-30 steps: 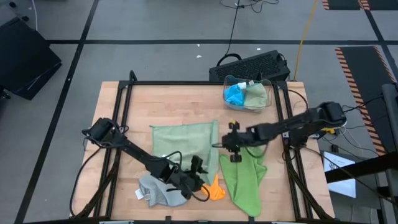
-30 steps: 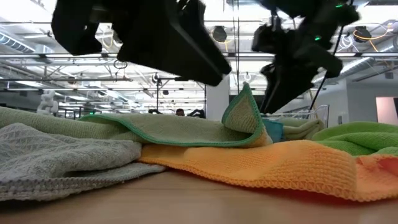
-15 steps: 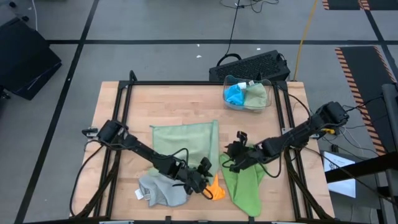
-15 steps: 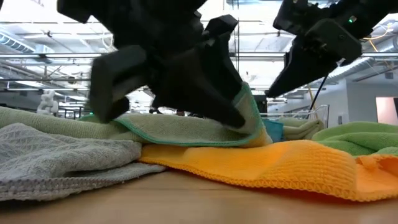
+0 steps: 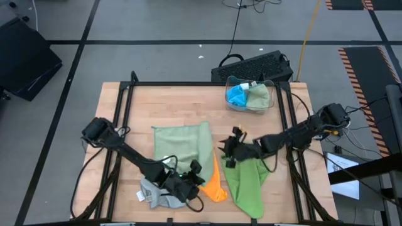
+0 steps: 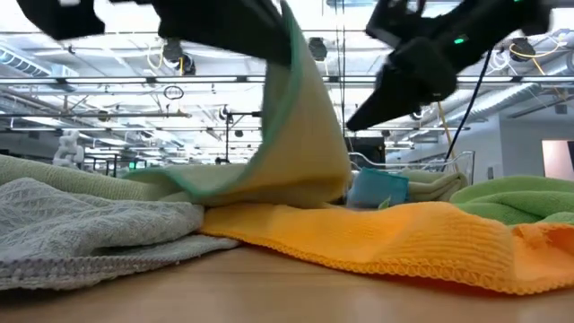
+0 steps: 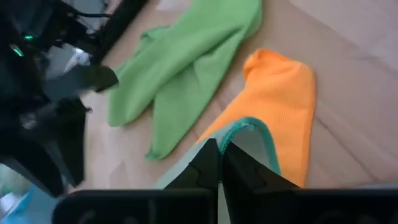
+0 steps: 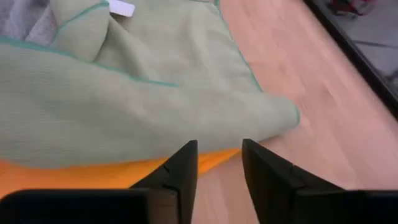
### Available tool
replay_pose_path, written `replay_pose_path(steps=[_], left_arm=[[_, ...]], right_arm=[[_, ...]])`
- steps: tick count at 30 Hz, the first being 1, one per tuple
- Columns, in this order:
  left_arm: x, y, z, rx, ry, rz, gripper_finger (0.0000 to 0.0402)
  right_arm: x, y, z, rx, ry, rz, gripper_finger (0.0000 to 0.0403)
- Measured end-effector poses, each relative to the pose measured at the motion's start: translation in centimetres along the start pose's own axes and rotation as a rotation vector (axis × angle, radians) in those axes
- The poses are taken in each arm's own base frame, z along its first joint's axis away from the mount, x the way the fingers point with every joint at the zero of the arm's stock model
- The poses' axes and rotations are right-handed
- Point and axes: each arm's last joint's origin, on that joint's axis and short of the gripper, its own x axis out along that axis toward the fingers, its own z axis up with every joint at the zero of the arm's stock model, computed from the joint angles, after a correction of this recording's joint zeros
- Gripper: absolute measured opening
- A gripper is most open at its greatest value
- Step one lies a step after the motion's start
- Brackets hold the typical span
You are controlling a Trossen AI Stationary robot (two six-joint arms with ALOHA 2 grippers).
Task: Fold microfiber towels
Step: Fold the light green microfiber towel
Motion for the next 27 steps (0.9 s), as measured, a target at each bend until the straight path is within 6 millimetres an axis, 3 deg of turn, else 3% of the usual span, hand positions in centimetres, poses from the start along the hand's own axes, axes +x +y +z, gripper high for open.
replay_pose_path(steps=[8, 12, 21, 27], left_arm=[[-1.0, -0.8, -0.5, -0.05, 0.099, 0.043, 0.0008], [-2.1, -0.2, -1.6, -0.053, 0.223, 0.101, 0.0009], [-5.5, 1.4, -1.4, -0.229, 0.213, 0.081, 0.0012], [-4.9, 2.5, -0.8, -0.273, 0.138, 0.121, 0.0011]], right_arm=[[3.3, -6.4, 1.0, 0.089, -0.023, 0.148, 0.019], [3.8, -6.0, 0.7, 0.052, -0.019, 0.183, 0.0198], [4.5, -5.0, 0.8, 0.06, -0.061, 0.152, 0.02], [4.7, -2.8, 1.7, 0.089, -0.109, 0.271, 0.0224]])
